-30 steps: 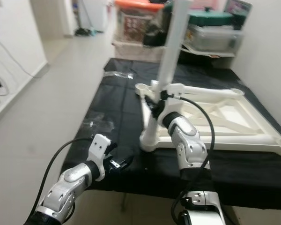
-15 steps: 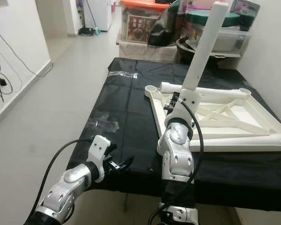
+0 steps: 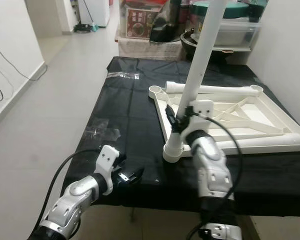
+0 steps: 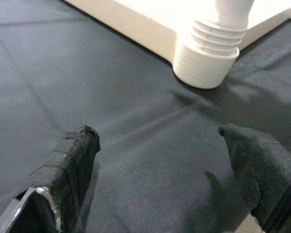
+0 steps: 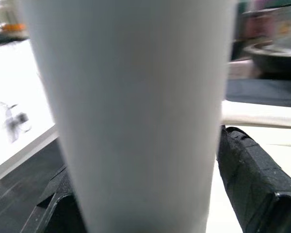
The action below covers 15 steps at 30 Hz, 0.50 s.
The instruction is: Building children table
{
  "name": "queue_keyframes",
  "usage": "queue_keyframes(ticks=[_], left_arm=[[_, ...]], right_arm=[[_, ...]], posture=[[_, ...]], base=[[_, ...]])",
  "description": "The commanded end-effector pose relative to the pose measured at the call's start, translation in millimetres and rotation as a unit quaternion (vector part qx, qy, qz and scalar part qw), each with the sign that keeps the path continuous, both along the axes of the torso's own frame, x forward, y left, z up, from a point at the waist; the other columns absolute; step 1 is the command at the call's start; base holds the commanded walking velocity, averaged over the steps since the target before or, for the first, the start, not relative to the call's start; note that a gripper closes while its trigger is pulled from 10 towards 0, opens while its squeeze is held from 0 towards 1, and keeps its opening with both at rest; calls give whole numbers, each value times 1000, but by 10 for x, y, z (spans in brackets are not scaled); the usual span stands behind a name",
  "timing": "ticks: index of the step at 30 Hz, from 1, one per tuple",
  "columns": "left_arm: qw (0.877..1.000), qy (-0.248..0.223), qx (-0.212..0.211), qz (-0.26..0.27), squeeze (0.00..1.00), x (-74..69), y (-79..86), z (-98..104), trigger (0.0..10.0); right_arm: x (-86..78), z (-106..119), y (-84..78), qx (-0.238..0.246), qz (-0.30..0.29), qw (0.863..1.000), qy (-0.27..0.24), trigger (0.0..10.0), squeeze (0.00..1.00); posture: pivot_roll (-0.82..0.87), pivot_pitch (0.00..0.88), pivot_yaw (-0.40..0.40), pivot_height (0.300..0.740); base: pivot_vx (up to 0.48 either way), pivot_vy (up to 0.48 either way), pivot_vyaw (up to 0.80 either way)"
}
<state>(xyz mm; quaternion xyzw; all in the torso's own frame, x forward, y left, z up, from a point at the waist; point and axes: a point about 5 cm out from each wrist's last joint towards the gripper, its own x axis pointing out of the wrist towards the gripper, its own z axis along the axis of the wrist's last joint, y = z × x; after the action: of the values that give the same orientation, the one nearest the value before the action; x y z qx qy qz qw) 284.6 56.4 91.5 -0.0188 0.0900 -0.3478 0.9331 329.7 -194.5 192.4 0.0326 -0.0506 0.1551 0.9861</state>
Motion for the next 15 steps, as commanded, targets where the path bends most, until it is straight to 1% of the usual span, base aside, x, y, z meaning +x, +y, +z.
queue_keyframes(ticks=[1,2,3,4,5,6,8,9,10,11,12,14,15], left_arm=[[1000,-4,4,-7,0,3,-30,-2,10000],[1000,-4,4,-7,0,10,-37,1,10000],[1000,-4,4,-7,0,10,-37,1,10000],[1000,-5,3,-6,0,16,-46,6,10000],[1000,-5,3,-6,0,16,-46,6,10000],[1000,-6,2,-5,0,21,-53,11,10000],[1000,-6,2,-5,0,21,-53,11,10000],[1000,-7,2,-5,0,23,-61,15,10000],[1000,-7,2,-5,0,23,-61,15,10000],[1000,-9,1,-4,0,24,-65,19,10000],[1000,-9,1,-4,0,24,-65,19,10000],[1000,-10,0,-4,0,24,-68,26,10000],[1000,-10,0,-4,0,24,-68,26,10000]], right_arm=[[-6,-57,23,-3,60,998,21,10000,0],[-11,-61,24,-12,114,993,30,10000,0],[-11,-61,24,-12,114,993,30,10000,0],[-29,-76,46,-34,175,983,40,10000,0],[-29,-76,46,-34,175,983,40,10000,0],[-57,-98,81,-51,236,969,51,10000,0],[-57,-98,81,-51,236,969,51,10000,0],[-67,-97,109,-54,282,956,56,10000,0],[-67,-97,109,-54,282,956,56,10000,0],[-50,-73,119,-56,310,947,54,10000,0],[-50,-73,119,-56,310,947,54,10000,0],[44,37,112,-44,341,938,44,10000,0],[44,37,112,-44,341,938,44,10000,0]], posture=[[54,0,-45,740],[55,0,-48,740],[55,0,-48,740],[58,0,-50,740],[58,0,-50,740],[59,0,-52,740],[59,0,-52,740],[62,0,-58,740],[62,0,-58,740],[62,0,-61,740],[62,0,-61,740],[56,0,-59,740],[56,0,-59,740]], base=[[0,0,0],[0,0,0],[0,0,0],[0,0,0],[0,0,0],[0,0,0],[0,0,0],[0,0,0],[0,0,0],[0,0,0],[0,0,0],[0,0,0],[0,0,0]])
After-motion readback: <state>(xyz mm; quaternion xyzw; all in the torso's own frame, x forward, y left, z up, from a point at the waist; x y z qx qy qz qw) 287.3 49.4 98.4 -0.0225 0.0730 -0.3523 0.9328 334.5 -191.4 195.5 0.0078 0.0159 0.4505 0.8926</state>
